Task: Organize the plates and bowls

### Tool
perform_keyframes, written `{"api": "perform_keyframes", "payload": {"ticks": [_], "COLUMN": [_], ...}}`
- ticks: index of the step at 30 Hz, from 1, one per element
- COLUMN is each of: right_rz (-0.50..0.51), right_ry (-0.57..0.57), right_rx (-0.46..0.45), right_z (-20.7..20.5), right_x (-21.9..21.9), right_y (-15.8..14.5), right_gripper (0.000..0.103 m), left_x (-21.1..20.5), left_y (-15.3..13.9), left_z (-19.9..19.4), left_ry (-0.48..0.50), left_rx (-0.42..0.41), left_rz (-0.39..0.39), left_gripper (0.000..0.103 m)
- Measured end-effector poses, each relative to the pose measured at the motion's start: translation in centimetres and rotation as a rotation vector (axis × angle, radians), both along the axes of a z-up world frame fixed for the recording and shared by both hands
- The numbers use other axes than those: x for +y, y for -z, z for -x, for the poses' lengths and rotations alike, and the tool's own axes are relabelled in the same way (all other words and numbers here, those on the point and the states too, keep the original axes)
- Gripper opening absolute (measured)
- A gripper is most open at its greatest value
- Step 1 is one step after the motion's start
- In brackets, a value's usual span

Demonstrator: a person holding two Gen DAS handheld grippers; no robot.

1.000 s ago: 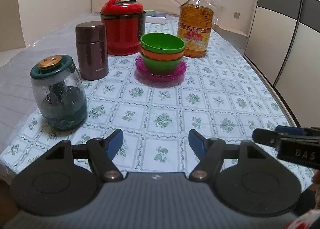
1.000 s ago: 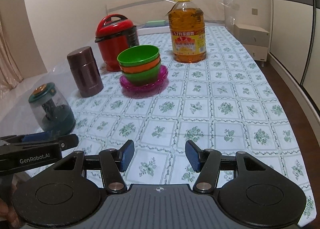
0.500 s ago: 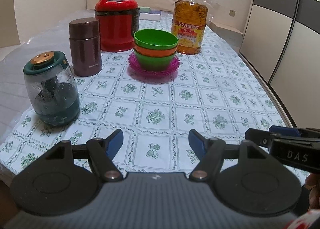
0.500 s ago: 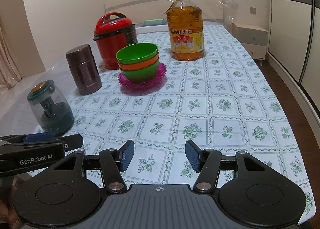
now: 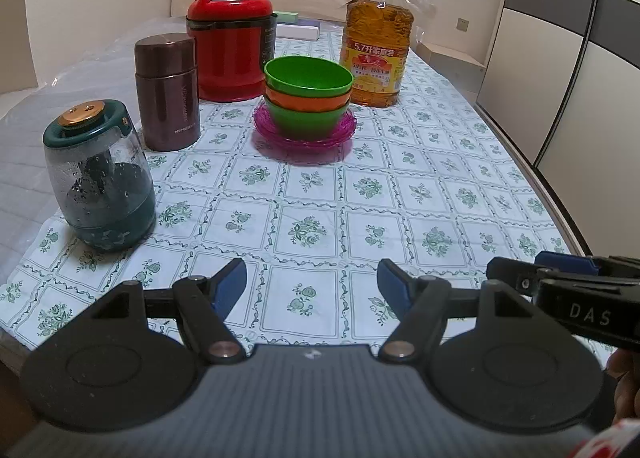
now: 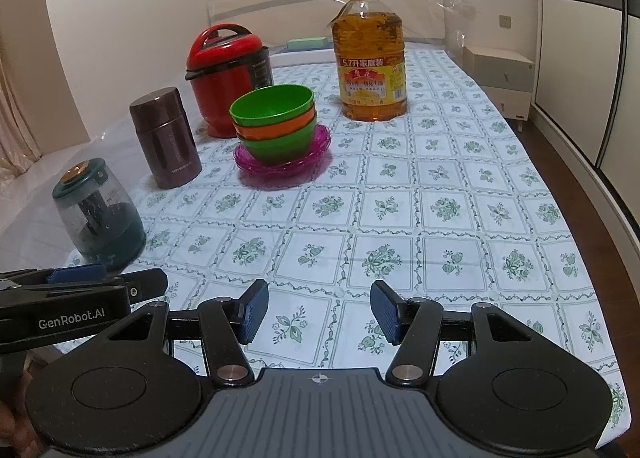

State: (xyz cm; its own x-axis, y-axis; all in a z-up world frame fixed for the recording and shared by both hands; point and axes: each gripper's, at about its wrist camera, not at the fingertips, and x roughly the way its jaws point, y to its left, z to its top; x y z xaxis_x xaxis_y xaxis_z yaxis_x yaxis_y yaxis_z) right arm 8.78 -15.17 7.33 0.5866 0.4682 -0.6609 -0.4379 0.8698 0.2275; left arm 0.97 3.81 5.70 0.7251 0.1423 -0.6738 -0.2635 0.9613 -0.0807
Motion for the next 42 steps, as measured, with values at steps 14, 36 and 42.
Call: {"api": "perform_keyframes", "payload": {"ticks": [14,36,42], "right_rz": [0.0,0.001,0.0], "right_ry": [0.001,0.005,0.005], "right_rx": [0.0,0.002,0.001], "right_z": [0.01,-0.11,-0.12], "right_x": [-0.04,-0.31,-0.33], "right_y": [0.1,0.34,0.34], "right_gripper": [0.057,0.057,0.057], "left_x": [-0.07,-0.21,-0.2], "left_y": [0.1,0.22,0.23], "left_z": [-0.1,-0.09,-0.09], "left_ry": [0.003,0.007,0.008], "left_rx": [0.003,0.003,0.002], "left_rz": [0.003,0.007,0.006], "left_gripper": [0.07,0.07,0.07]}}
